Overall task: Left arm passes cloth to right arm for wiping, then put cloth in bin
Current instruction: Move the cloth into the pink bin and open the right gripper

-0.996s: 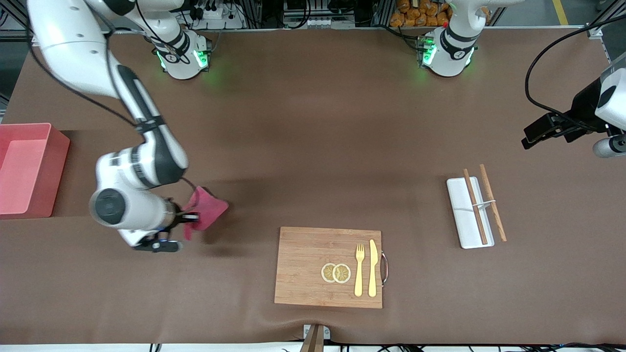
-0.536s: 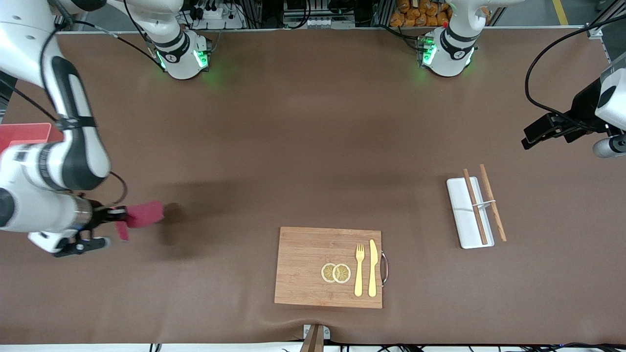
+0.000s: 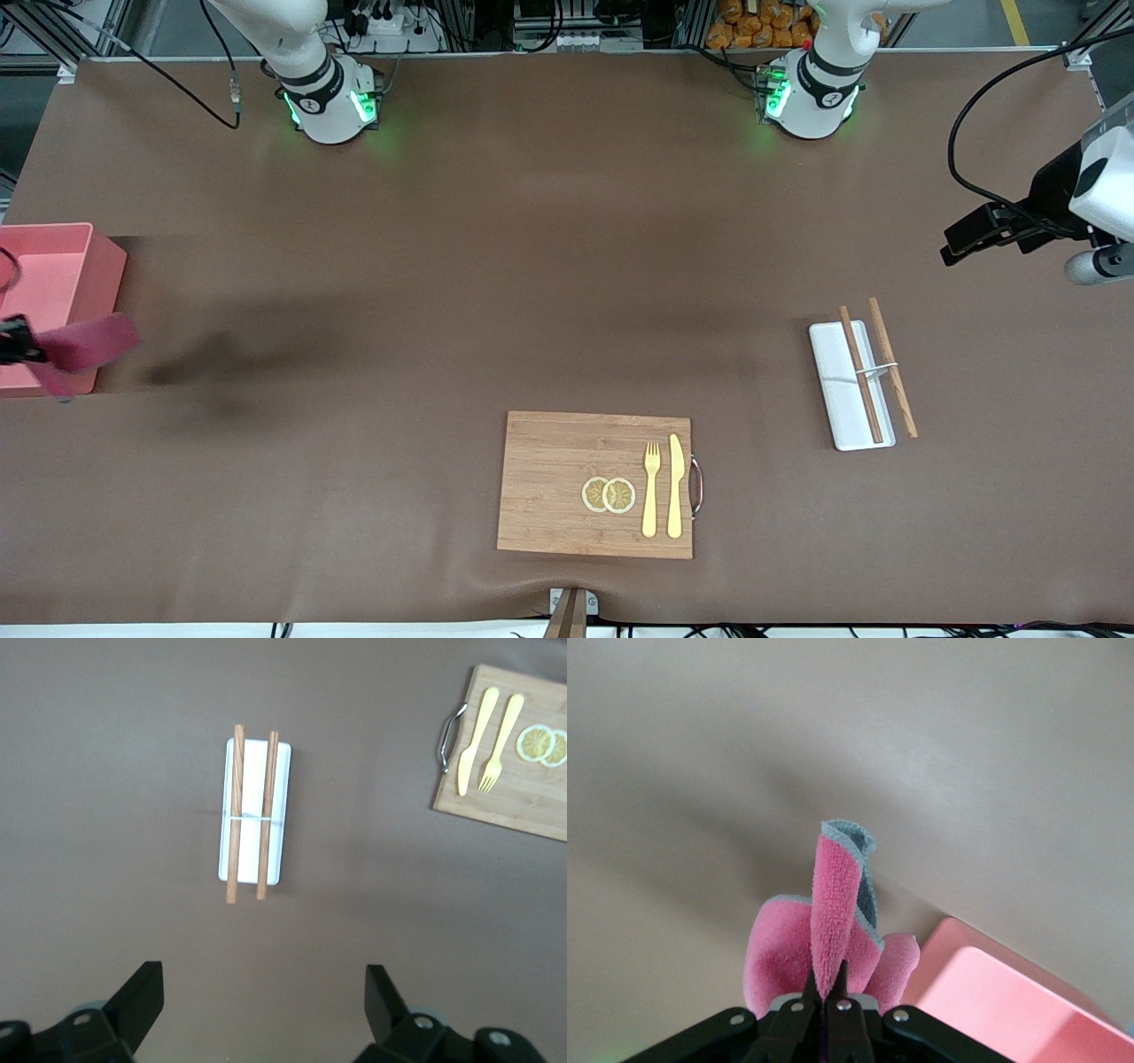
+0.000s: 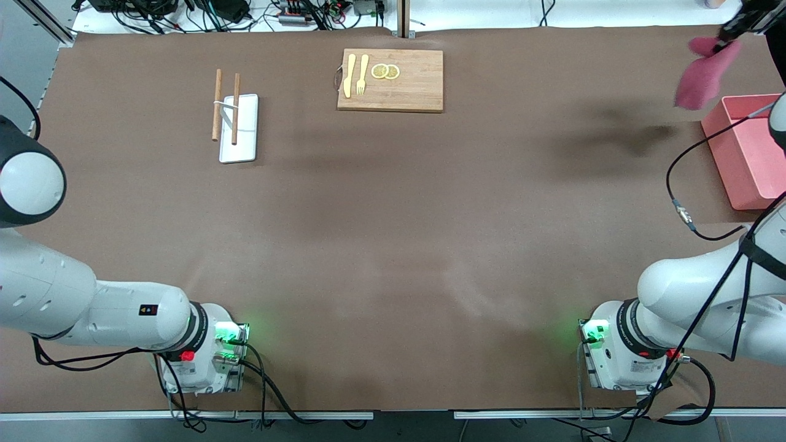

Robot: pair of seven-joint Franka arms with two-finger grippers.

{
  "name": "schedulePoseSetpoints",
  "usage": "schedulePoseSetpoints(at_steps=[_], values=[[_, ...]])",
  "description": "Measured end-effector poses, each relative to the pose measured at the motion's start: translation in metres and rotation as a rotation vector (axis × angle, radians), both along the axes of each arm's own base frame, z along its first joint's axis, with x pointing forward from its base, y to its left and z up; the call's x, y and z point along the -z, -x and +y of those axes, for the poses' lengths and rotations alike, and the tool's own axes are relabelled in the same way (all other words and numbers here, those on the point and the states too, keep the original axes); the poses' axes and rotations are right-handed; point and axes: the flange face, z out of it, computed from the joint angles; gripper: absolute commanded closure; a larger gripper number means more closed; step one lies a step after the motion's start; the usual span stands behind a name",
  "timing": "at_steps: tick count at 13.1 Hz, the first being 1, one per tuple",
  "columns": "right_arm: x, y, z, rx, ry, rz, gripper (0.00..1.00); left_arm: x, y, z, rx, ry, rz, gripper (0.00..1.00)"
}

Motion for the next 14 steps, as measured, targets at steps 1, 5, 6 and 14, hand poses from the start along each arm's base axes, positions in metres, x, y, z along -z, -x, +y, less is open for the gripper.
schedulePoseSetpoints(at_steps=[1,5,6,14], values=[[-0.014,0.006,-0.021,-0.039,0.003,-0.022,1.0,0.002,0.001,0.0,0.0,-0.001,0.01,0.0],[-0.042,0.045,-0.107,-0.101,0.016,-0.07,1.0,0.003,0.004,0.003,0.0,-0.024,0.026,0.0],[-0.044,0.054,-0.123,-0.112,0.007,-0.081,1.0,0.002,0.004,0.004,0.0,-0.038,0.024,0.0],[0.01,0.066,-0.183,-0.443,-0.068,-0.143,0.83,0.001,0.008,0.0,0.022,-0.043,0.022,0.0]])
